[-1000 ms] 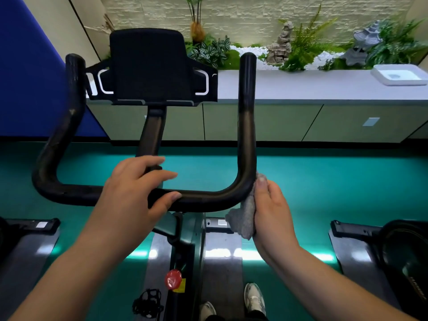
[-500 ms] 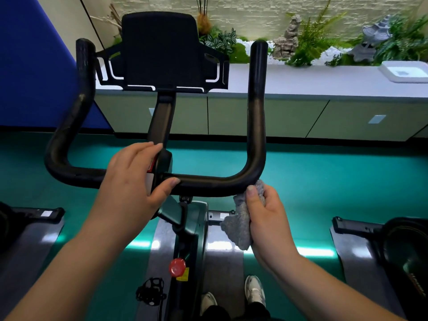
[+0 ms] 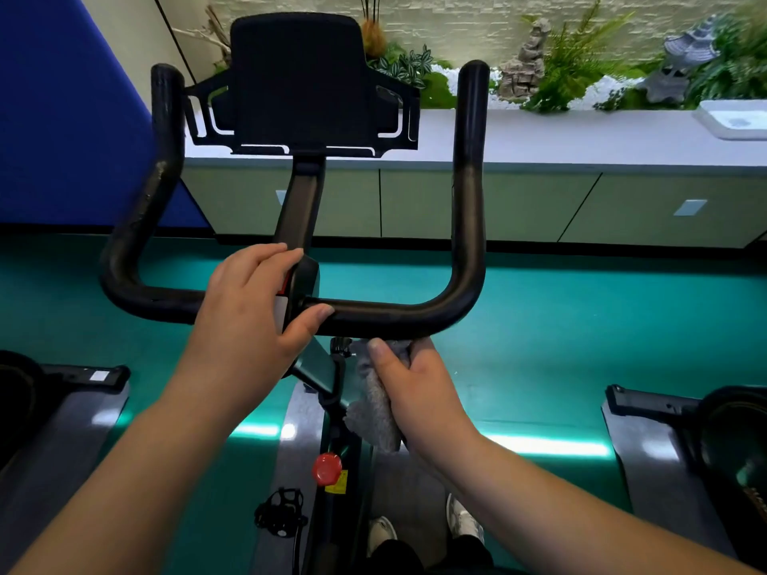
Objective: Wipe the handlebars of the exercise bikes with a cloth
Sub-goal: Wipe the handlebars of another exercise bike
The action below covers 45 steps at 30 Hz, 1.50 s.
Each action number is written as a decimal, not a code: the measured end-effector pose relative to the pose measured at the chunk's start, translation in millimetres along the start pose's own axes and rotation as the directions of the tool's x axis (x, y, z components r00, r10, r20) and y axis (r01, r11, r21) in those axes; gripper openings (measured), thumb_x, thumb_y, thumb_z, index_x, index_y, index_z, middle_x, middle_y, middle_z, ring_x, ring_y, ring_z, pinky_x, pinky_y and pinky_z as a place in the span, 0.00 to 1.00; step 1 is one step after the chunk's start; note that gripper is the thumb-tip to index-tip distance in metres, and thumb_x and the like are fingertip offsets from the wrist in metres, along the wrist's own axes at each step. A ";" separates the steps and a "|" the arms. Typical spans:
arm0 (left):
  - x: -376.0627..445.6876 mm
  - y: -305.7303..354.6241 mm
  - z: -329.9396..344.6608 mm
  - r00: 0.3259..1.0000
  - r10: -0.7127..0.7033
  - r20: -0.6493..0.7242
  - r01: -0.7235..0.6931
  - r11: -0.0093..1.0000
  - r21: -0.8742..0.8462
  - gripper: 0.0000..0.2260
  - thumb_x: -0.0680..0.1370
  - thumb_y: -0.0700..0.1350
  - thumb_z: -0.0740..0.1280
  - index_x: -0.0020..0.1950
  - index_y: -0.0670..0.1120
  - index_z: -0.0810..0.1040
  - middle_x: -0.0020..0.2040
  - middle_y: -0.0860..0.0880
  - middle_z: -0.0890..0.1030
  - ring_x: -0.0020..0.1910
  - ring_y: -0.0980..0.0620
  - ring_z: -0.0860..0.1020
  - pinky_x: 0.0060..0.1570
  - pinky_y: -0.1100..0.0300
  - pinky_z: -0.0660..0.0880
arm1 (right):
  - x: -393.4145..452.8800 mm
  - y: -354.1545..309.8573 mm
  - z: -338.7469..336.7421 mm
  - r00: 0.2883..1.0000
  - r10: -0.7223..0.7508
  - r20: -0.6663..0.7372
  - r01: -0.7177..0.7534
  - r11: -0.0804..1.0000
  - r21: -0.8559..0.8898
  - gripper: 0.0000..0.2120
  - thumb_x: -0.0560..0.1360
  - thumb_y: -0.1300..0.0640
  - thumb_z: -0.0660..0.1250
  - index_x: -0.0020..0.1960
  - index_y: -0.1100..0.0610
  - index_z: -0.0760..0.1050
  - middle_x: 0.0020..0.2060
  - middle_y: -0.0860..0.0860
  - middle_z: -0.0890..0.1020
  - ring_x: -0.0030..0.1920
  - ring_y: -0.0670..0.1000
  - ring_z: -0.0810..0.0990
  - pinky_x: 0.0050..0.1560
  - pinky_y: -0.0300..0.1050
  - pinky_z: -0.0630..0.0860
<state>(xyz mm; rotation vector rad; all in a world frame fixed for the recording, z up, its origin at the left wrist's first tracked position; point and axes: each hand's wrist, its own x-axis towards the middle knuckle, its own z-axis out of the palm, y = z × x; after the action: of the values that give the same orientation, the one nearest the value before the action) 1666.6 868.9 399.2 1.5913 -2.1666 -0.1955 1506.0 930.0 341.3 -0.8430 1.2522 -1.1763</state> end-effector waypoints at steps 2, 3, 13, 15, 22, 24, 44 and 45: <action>-0.8 -1.4 0.4 1.000 -0.001 -0.008 0.001 1.000 0.003 0.29 0.72 0.56 0.68 0.69 0.45 0.72 0.66 0.48 0.71 0.66 0.49 0.66 0.67 0.58 0.59 | 1.2 -0.8 1.4 1.000 0.003 -0.023 -0.002 1.000 0.022 0.04 0.78 0.58 0.64 0.51 0.51 0.73 0.40 0.42 0.83 0.42 0.38 0.82 0.41 0.29 0.75; -1.2 -2.3 0.6 1.000 0.001 -0.008 -0.001 1.000 0.002 0.29 0.72 0.57 0.67 0.70 0.45 0.71 0.66 0.49 0.71 0.67 0.49 0.65 0.67 0.59 0.58 | 0.0 0.8 -1.5 0.998 0.007 -0.064 -0.004 0.999 0.034 0.04 0.77 0.57 0.66 0.52 0.51 0.74 0.42 0.44 0.84 0.44 0.41 0.83 0.43 0.33 0.77; -0.9 -6.9 3.5 1.000 0.026 -0.016 -0.026 1.000 0.004 0.29 0.72 0.56 0.68 0.70 0.45 0.71 0.67 0.49 0.70 0.67 0.49 0.64 0.67 0.60 0.56 | -1.1 -2.8 20.8 0.997 0.048 -0.060 -0.041 0.994 0.099 0.11 0.76 0.60 0.67 0.57 0.58 0.73 0.47 0.53 0.82 0.37 0.40 0.83 0.34 0.30 0.75; -0.6 -8.0 3.7 1.000 0.026 -0.014 -0.026 1.000 -0.001 0.29 0.72 0.56 0.68 0.70 0.45 0.71 0.67 0.49 0.70 0.67 0.49 0.65 0.67 0.60 0.57 | -0.2 -2.5 31.1 0.999 0.048 -0.015 -0.046 0.995 0.090 0.11 0.76 0.59 0.67 0.58 0.56 0.73 0.46 0.51 0.83 0.38 0.40 0.82 0.34 0.29 0.75; -0.8 -7.5 3.1 1.000 0.028 -0.012 -0.028 0.999 -0.030 0.29 0.72 0.56 0.69 0.70 0.45 0.71 0.67 0.49 0.70 0.67 0.49 0.64 0.67 0.61 0.56 | -4.2 -1.3 9.6 0.978 0.098 -0.185 -0.077 0.990 0.114 0.10 0.75 0.57 0.69 0.56 0.55 0.75 0.46 0.52 0.84 0.42 0.47 0.84 0.40 0.40 0.79; -0.3 -7.2 3.4 1.000 0.027 -0.012 -0.028 0.999 -0.027 0.29 0.72 0.55 0.69 0.69 0.45 0.71 0.67 0.48 0.70 0.67 0.49 0.65 0.67 0.60 0.57 | -1.3 -2.8 14.4 0.980 0.120 -0.158 -0.095 0.983 0.155 0.10 0.75 0.58 0.69 0.55 0.55 0.75 0.47 0.52 0.84 0.43 0.47 0.84 0.40 0.41 0.79; -0.8 -7.4 2.1 1.000 -0.004 0.002 0.004 0.997 -0.074 0.30 0.71 0.58 0.68 0.70 0.47 0.71 0.68 0.51 0.70 0.67 0.51 0.64 0.67 0.59 0.58 | -29.3 -16.0 -27.8 0.976 0.077 -0.205 -0.064 0.995 0.070 0.16 0.62 0.49 0.71 0.46 0.57 0.79 0.39 0.56 0.84 0.35 0.52 0.81 0.39 0.53 0.80; -0.9 -7.0 1.9 1.000 -0.005 0.001 0.005 0.997 -0.071 0.30 0.71 0.57 0.69 0.70 0.47 0.71 0.68 0.50 0.70 0.68 0.51 0.64 0.67 0.59 0.58 | -30.6 -18.0 -30.8 0.972 0.066 -0.225 -0.053 0.997 0.060 0.17 0.61 0.49 0.71 0.46 0.57 0.79 0.38 0.56 0.84 0.34 0.52 0.81 0.39 0.54 0.80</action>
<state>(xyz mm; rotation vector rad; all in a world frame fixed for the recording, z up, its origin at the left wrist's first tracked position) 1672.2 867.2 394.7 1.5579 -2.1322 -0.2716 1474.8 959.0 361.0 -0.6395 1.4144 -1.2788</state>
